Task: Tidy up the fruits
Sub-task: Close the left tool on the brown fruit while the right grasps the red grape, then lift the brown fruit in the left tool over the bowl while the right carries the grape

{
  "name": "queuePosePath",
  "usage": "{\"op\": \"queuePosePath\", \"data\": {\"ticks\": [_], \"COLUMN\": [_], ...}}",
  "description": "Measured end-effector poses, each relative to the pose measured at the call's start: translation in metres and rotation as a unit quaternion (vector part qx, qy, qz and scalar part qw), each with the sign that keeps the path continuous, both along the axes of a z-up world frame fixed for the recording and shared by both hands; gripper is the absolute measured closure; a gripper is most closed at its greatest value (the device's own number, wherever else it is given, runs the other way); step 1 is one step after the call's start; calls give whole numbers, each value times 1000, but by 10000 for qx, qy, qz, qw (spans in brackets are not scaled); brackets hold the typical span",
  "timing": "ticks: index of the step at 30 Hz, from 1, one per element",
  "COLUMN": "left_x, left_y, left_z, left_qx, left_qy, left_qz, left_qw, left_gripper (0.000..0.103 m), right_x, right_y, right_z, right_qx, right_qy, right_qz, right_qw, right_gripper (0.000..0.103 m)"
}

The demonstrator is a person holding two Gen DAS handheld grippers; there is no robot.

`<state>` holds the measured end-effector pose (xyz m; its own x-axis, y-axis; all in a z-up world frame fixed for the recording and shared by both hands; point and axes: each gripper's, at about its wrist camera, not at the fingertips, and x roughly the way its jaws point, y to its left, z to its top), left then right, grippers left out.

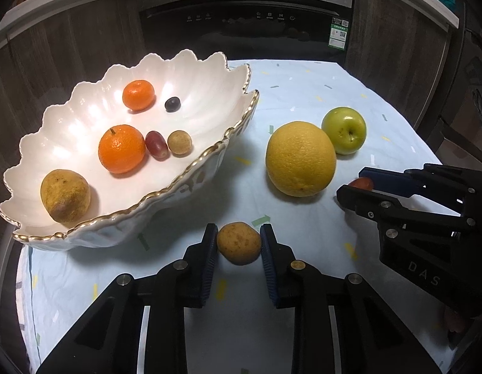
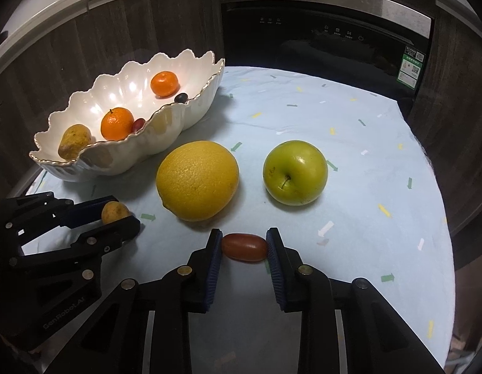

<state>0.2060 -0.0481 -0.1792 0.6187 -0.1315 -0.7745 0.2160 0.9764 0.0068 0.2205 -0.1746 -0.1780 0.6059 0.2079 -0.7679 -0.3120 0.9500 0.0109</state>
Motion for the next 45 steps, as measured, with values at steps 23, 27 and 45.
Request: {"op": "queuePosePath", "data": {"ticks": [23, 27, 45], "left_x": [-35, -40, -47], "left_y": [2, 6, 43], "left_z": [49, 59, 102], "left_qx": [-66, -91, -136], "left_qy": [-494, -579, -912], "left_qz": [-68, -41, 253], "left_qw": [9987, 9983, 9954], "left_gripper": [75, 75, 75], "right_x": [-31, -36, -37], "right_y": [2, 5, 36], "right_z": [50, 60, 107], "right_qx": [19, 9, 90], "right_qy": [-451, -539, -991], "right_qz": [-74, -53, 137], "right_qw": [9990, 9985, 9949], "right_gripper": [73, 73, 73]}}
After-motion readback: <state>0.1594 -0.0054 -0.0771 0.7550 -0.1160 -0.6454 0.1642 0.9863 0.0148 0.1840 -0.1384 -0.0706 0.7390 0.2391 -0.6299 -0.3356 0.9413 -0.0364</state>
